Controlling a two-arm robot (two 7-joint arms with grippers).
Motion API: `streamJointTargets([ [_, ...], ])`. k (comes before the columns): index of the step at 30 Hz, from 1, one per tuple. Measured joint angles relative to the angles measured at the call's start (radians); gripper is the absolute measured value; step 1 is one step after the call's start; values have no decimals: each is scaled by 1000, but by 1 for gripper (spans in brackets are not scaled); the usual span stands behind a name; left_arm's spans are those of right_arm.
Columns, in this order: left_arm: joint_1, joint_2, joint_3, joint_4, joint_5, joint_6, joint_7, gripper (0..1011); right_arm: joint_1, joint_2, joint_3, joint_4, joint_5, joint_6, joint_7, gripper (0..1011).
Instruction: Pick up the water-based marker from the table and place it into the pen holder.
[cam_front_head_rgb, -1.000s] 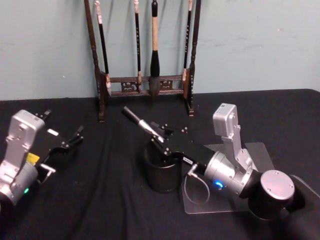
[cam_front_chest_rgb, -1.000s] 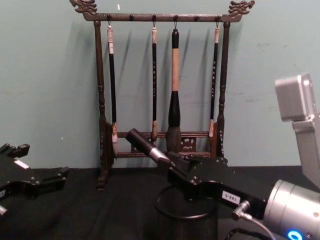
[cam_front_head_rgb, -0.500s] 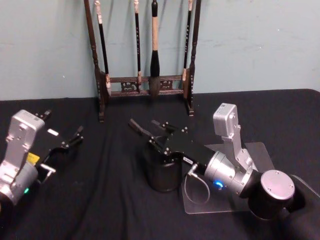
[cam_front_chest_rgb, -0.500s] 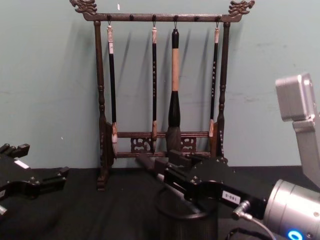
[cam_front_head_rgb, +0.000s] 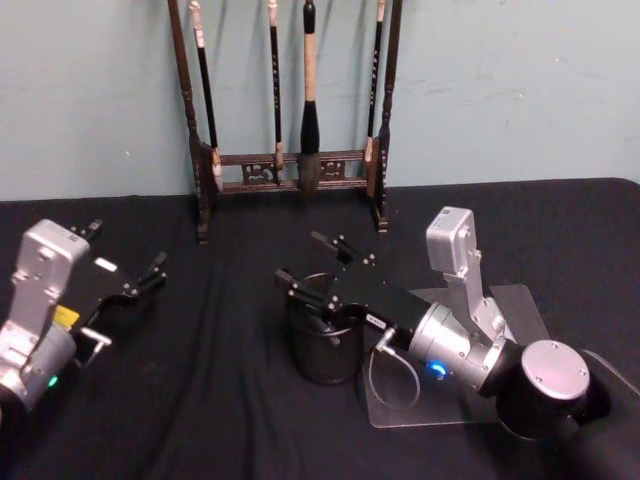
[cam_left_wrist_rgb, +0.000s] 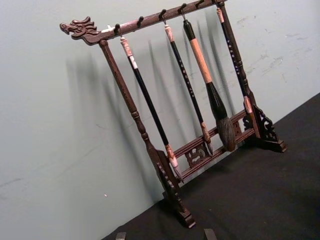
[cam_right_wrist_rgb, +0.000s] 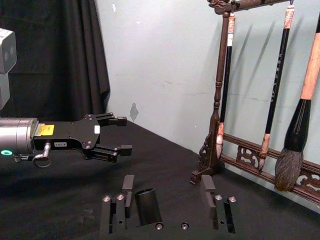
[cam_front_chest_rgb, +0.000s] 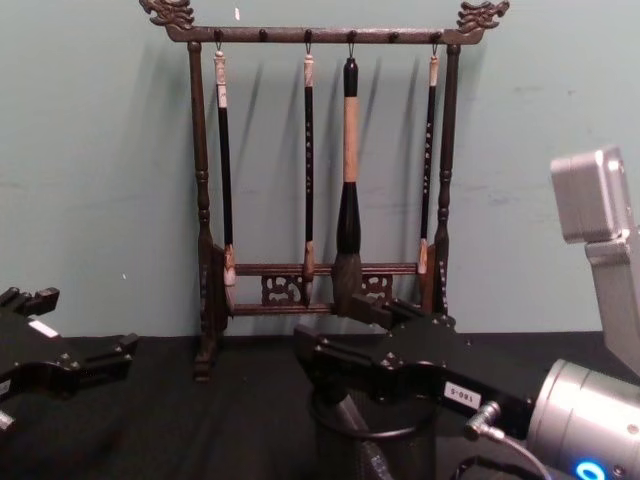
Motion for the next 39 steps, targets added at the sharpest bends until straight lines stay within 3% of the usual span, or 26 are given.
streamJointTargets([
  [4, 0, 0, 0, 0, 0, 0, 0, 1009, 0, 0, 0, 0, 0, 0, 0, 935],
  [8, 0, 0, 0, 0, 0, 0, 0, 1009, 0, 0, 0, 0, 0, 0, 0, 1002],
  [19, 0, 0, 0, 0, 0, 0, 0, 1009, -6, 6, 1, -13, 0, 12, -4, 1002],
  [27, 0, 0, 0, 0, 0, 0, 0, 1009, -42, 37, 22, -85, 20, 85, -38, 1002],
  [39, 0, 0, 0, 0, 0, 0, 0, 1009, -95, 76, 43, -178, 13, 131, -103, 1002],
])
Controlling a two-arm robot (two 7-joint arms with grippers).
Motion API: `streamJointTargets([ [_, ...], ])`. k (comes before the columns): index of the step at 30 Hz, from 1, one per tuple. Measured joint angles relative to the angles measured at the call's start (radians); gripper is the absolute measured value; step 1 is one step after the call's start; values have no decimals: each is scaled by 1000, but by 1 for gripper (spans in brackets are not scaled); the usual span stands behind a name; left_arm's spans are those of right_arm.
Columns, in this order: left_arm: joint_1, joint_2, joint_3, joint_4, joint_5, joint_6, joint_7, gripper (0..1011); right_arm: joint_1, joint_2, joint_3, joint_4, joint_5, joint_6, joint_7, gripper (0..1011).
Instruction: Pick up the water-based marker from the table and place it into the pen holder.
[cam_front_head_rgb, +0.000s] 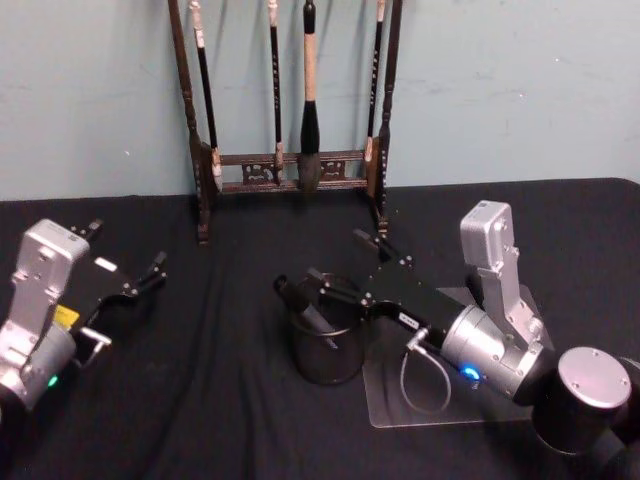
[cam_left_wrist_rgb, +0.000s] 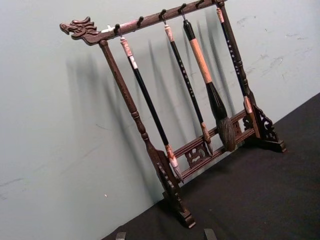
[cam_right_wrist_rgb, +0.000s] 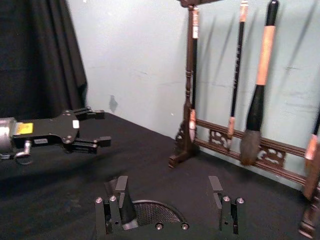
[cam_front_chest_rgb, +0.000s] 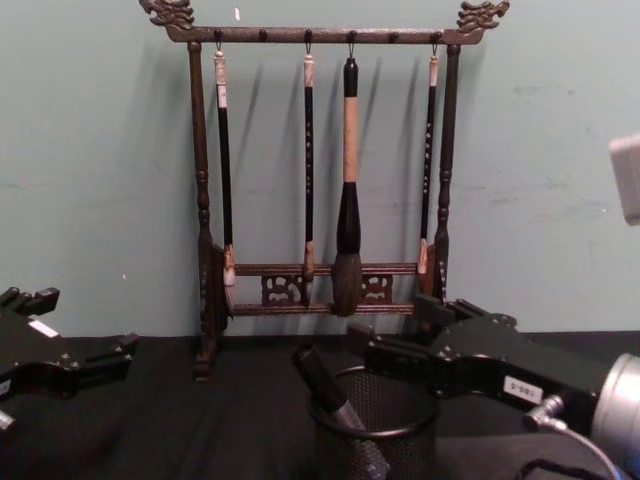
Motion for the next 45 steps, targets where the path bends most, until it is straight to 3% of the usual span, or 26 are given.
streamJointTargets([
  [12, 0, 0, 0, 0, 0, 0, 0, 1009, -77, 18, 51, -114, -63, 90, -150, 1002],
  [21, 0, 0, 0, 0, 0, 0, 0, 1009, -104, 7, 105, -143, -62, 149, -210, 1002],
  [31, 0, 0, 0, 0, 0, 0, 0, 1009, -123, -14, 160, -169, -103, 248, -312, 1002],
  [45, 0, 0, 0, 0, 0, 0, 0, 1009, -133, -33, 209, -182, -156, 325, -378, 1002],
])
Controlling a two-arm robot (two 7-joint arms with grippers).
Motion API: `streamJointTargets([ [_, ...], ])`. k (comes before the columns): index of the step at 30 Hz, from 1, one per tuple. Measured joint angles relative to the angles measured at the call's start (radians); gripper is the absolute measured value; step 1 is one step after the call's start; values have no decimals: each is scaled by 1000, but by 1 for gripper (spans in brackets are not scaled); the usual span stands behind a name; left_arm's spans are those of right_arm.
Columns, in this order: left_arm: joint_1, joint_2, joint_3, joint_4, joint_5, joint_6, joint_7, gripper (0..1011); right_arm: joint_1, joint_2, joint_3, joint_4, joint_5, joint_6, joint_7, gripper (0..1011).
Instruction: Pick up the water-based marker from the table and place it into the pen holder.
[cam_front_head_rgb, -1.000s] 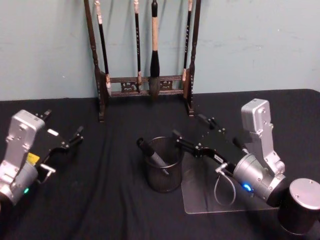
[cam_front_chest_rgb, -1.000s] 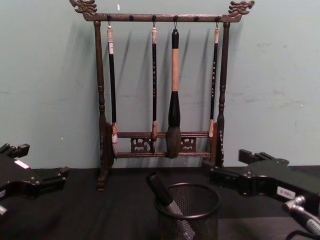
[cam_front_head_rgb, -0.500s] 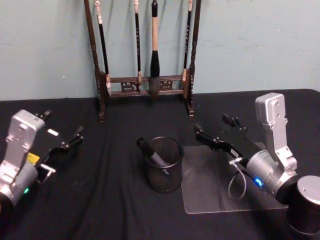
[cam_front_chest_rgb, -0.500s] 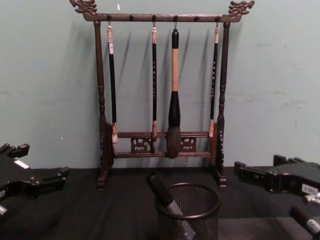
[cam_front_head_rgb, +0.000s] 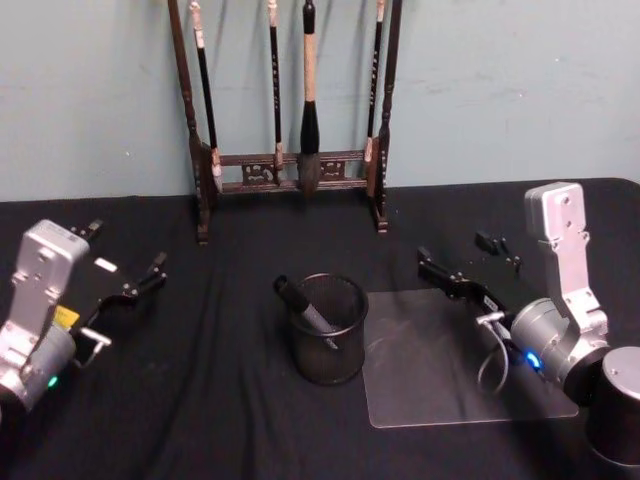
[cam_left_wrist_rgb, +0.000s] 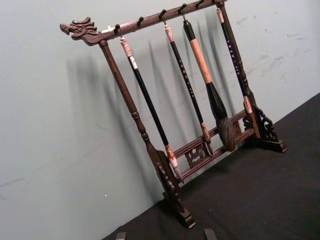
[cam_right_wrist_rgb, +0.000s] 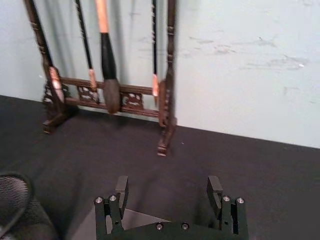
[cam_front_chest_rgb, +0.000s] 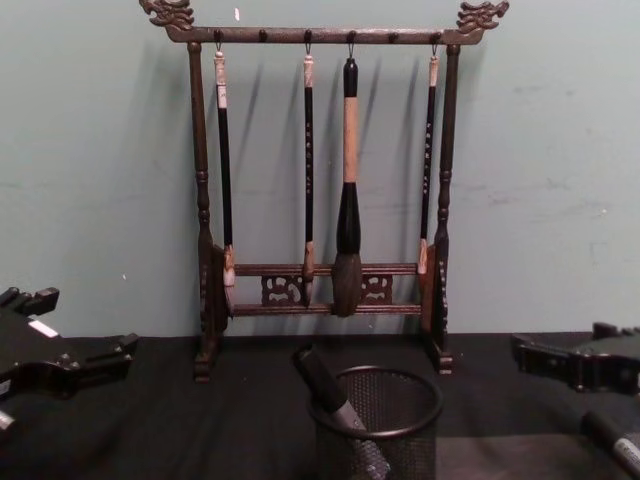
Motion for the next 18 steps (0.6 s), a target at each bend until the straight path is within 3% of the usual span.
streamJointTargets([
  [18, 0, 0, 0, 0, 0, 0, 0, 1009, -12, -33, 62, 24, -58, 81, -71, 1002],
])
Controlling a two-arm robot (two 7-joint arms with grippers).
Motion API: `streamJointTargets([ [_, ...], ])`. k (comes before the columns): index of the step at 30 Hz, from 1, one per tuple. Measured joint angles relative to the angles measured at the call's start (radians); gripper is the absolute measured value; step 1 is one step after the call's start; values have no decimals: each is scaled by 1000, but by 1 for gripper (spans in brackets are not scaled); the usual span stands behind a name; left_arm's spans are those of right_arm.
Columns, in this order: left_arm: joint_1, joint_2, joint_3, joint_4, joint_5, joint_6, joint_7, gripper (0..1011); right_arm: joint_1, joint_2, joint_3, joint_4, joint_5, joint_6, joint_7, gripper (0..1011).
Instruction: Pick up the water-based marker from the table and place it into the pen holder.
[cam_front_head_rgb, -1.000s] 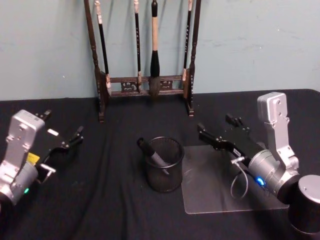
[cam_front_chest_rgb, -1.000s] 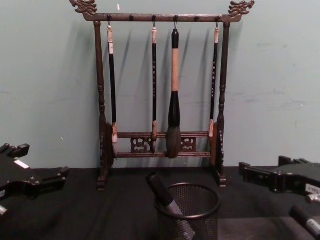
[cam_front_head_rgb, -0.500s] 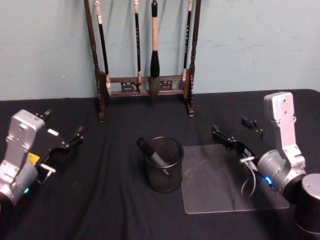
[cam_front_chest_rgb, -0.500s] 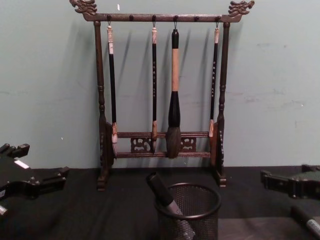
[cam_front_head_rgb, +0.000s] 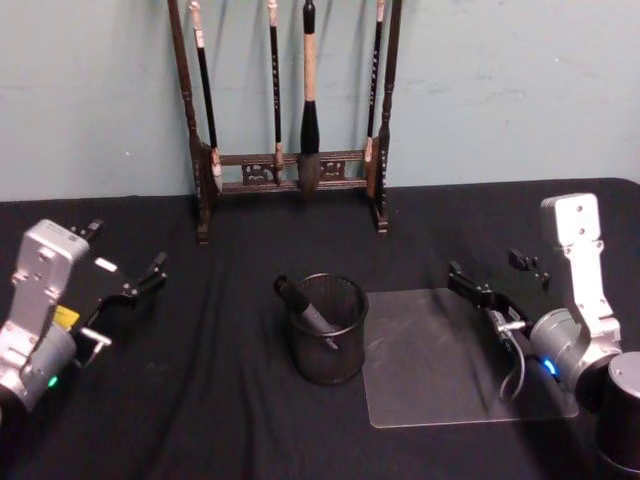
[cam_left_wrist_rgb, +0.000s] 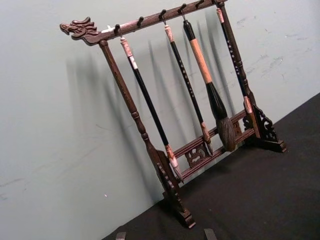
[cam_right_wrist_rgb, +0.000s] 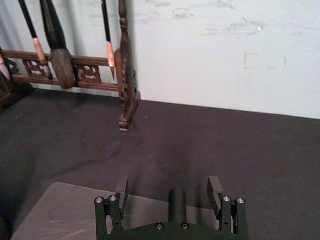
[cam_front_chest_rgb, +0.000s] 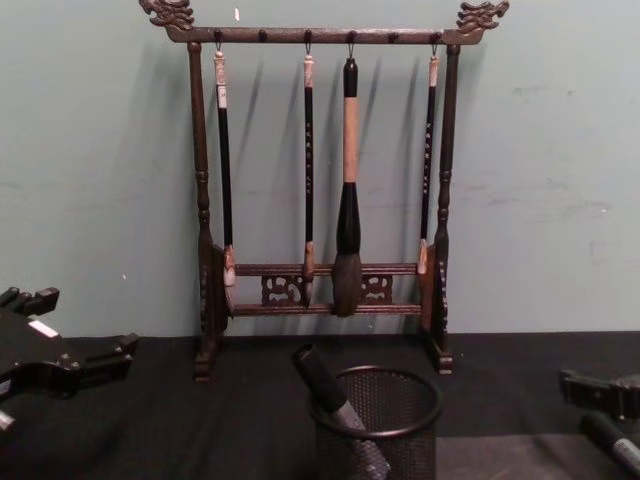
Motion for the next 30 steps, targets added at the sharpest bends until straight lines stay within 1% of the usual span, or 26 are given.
streamJointTargets([
  [6, 0, 0, 0, 0, 0, 0, 0, 1009, -2, -8, 7, 11, -22, 11, -11, 1002],
  [16, 0, 0, 0, 0, 0, 0, 0, 1009, -6, -21, 14, 34, -61, 9, -19, 1002],
  [24, 0, 0, 0, 0, 0, 0, 0, 1009, -9, -27, 17, 44, -85, 10, -4, 1002],
  [30, 0, 0, 0, 0, 0, 0, 0, 1009, -11, -33, 25, 50, -93, 13, 11, 1002],
])
